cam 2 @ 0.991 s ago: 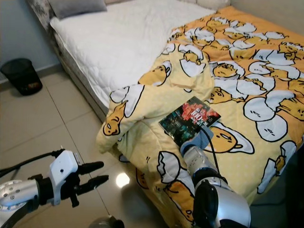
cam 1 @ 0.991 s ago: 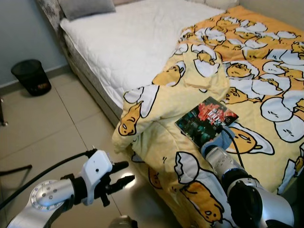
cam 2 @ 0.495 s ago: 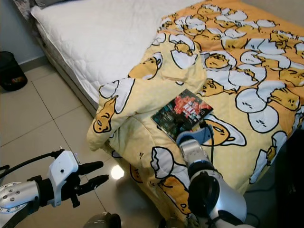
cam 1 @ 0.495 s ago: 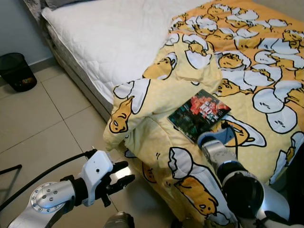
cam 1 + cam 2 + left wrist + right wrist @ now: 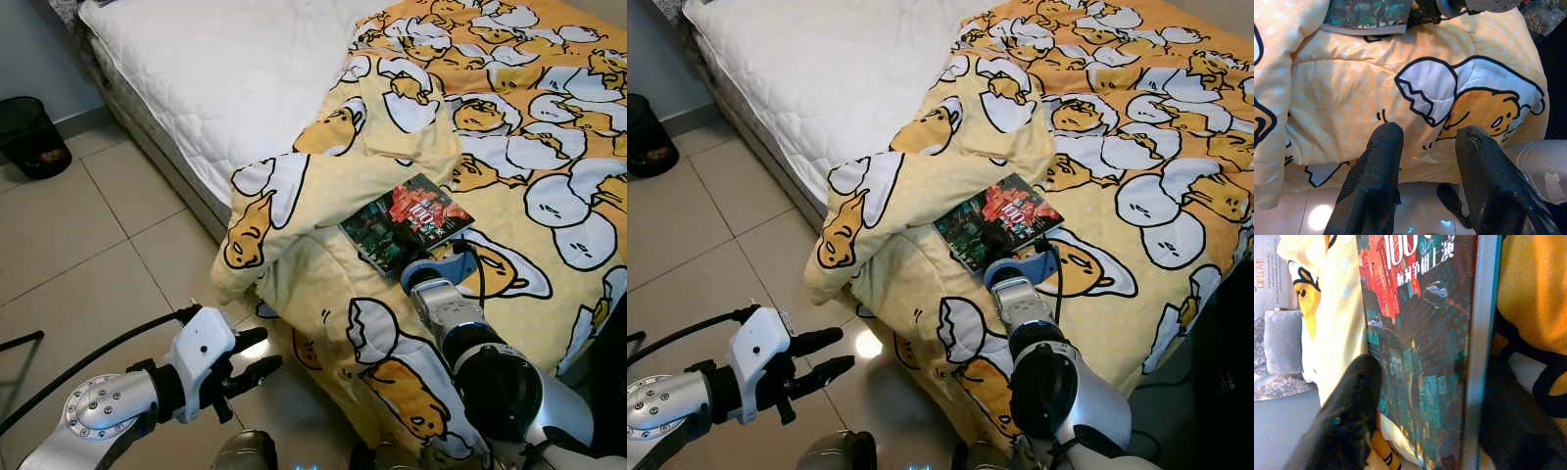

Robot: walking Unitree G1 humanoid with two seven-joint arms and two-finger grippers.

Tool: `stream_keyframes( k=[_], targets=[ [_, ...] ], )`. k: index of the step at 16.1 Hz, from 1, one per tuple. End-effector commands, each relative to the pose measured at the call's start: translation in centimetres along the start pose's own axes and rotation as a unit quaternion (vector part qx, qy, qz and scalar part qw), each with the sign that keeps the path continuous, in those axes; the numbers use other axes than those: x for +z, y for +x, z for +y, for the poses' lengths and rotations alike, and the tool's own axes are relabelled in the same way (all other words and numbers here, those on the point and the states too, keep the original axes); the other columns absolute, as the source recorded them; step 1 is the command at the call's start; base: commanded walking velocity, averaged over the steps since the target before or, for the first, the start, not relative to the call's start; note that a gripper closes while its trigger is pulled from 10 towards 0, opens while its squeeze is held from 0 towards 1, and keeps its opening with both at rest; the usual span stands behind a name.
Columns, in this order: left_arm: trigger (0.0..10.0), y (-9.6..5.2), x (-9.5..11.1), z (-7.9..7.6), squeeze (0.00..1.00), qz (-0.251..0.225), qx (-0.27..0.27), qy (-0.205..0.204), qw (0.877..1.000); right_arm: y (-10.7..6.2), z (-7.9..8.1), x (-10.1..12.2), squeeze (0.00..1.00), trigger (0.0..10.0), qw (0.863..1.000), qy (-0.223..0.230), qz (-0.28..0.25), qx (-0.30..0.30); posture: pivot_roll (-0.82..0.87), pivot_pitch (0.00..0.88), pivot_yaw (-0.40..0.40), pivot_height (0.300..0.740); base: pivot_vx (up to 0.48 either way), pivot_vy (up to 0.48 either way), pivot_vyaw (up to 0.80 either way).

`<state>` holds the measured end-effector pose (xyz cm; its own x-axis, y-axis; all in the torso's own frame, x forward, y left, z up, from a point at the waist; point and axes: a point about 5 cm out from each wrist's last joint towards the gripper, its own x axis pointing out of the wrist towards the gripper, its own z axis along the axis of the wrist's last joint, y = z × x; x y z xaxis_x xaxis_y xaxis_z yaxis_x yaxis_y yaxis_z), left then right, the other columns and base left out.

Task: Clean up the room

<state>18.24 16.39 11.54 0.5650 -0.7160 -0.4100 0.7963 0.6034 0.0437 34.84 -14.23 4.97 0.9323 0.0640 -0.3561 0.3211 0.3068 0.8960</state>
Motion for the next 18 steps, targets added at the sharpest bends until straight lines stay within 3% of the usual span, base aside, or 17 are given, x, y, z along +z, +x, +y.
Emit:
stream_keyframes(
  k=[1, 13, 18],
  targets=[
    [10.0, 0.1, 0.2, -0.3, 0.42, -0.001, -0.003, -0.001, 1.0, 0.2, 0.7, -0.2, 0.0, 0.0, 1.0, 0.002, 0.004, 0.011, 0.28, 0.152, -0.02, 0.74, 0.0, 0.0, 0.0],
    [10.0, 0.8, 0.5, -0.1, 0.41, -0.016, 0.006, -0.002, 1.0, 0.2, 0.9, 0.5, 0.0, 0.0, 1.0, -0.009, -0.006, 0.015, 0.26, 0.118, -0.031, 0.74, 0.0, 0.0, 0.0],
    [10.0, 2.2, 1.0, 0.8, 0.41, -0.045, 0.018, 0.0, 0.999, 0.4, 1.6, 1.3, 0.0, 0.0, 0.999, -0.024, -0.012, 0.034, 0.22, 0.007, -0.044, 0.74, 0.0, 0.0, 0.0]
  ],
)
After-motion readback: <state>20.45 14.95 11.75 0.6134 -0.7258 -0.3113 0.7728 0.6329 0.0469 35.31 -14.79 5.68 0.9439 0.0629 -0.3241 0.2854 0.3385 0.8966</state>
